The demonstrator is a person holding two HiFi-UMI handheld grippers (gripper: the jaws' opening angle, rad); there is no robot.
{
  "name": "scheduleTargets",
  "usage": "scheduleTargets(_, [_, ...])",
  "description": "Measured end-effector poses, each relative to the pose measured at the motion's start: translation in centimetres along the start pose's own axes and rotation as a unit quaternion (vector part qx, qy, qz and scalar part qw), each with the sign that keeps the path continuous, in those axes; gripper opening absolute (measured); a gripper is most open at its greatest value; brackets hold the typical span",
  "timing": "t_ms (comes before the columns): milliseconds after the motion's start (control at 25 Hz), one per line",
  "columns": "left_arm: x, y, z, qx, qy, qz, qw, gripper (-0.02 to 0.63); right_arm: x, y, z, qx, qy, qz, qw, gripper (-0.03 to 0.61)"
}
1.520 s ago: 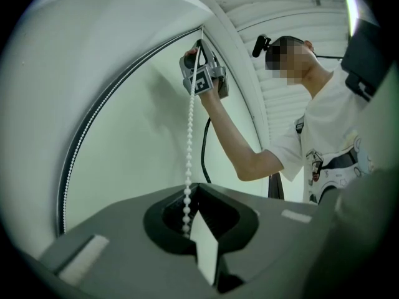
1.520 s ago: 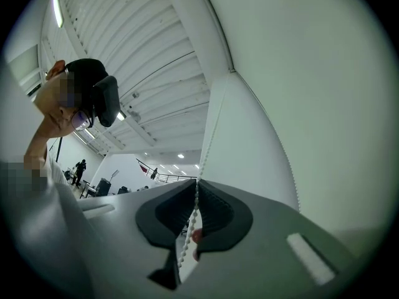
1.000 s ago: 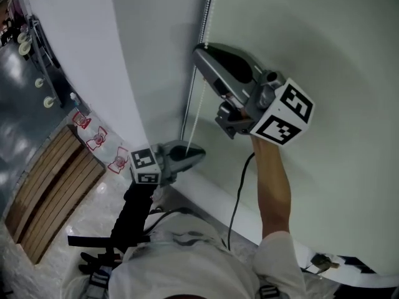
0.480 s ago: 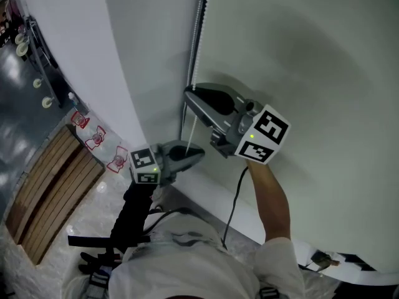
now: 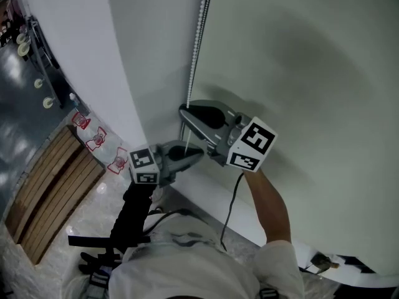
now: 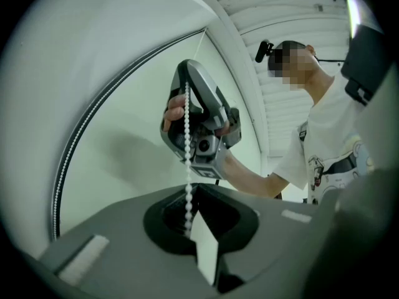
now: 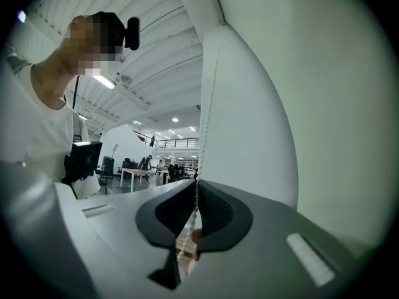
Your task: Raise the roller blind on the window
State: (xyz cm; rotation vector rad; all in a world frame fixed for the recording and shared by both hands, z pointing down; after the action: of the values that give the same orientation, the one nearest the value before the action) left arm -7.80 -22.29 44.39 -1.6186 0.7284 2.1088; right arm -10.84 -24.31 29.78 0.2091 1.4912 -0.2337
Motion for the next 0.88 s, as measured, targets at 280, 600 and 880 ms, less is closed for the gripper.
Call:
scheduleTargets(280, [0.0, 0.3, 0.3, 0.004, -0.003, 0.001, 1.0000, -0.002, -5.3, 0.3, 0.5, 0.004, 0.042, -0.035, 0.998, 0.012])
scheduleTargets(600, [0.3, 0.2, 0.2, -0.003, -0.007, -0.004, 1.0000, -0.002, -2.1, 0.8, 0.7, 0.023, 0.015, 0.006, 1.000, 0.112])
scheduleTargets(880, [0.1, -0.1, -0.1, -0.010, -0.007, -0.004, 0.9999, -0.002, 7.6, -0.8, -0.1, 0.023, -0.065, 0.045, 0.997, 0.120])
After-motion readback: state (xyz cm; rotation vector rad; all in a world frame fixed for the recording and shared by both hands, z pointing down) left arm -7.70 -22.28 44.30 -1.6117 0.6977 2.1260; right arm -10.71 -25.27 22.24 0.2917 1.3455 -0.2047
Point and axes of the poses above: the fingertips, and each gripper's own axes: z backward along the fingers, y to its left, x out of its top, the point moved 3 cm from there along z, backward along the fingers, and after that the axes turned 3 degrees about -z, right-handed, at the moved point
